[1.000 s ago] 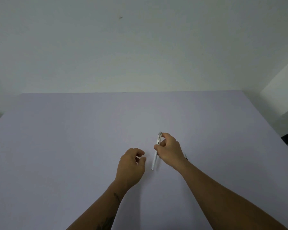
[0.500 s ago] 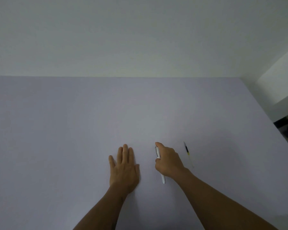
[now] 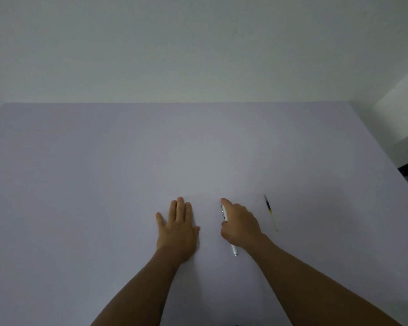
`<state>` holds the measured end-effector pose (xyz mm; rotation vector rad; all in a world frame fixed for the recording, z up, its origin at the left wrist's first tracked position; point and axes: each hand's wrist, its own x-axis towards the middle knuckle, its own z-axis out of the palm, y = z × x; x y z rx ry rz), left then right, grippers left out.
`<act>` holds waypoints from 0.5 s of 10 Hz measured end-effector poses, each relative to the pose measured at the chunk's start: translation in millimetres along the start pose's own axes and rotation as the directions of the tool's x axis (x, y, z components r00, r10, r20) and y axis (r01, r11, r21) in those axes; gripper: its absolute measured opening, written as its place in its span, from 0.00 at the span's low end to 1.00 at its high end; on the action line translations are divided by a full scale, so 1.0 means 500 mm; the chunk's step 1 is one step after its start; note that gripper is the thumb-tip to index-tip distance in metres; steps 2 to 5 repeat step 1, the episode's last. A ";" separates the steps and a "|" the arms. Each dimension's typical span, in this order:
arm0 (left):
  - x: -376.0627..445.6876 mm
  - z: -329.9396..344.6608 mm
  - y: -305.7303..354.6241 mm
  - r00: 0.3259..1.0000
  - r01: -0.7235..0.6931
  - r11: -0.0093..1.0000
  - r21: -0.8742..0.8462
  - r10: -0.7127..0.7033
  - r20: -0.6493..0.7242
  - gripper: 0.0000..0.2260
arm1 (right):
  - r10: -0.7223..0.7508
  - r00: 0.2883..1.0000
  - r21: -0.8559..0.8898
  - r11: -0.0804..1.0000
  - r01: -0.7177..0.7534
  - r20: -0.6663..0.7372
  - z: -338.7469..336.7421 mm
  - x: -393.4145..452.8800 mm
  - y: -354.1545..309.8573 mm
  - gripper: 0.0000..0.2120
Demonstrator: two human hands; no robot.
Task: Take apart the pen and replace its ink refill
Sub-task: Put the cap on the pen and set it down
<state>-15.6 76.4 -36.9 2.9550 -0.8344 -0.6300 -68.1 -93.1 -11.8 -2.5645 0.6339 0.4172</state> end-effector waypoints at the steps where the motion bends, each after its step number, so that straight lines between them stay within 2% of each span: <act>1: 0.001 -0.020 0.000 1.000 0.013 1.000 -0.013 -0.013 0.021 0.32 | -0.011 1.000 0.035 0.999 0.011 0.014 -0.018 -0.001 0.003 0.33; 5: 0.001 -0.020 0.000 1.000 0.013 1.000 -0.013 -0.013 0.021 0.32 | -0.011 1.000 0.035 0.999 0.011 0.014 -0.018 -0.001 0.003 0.33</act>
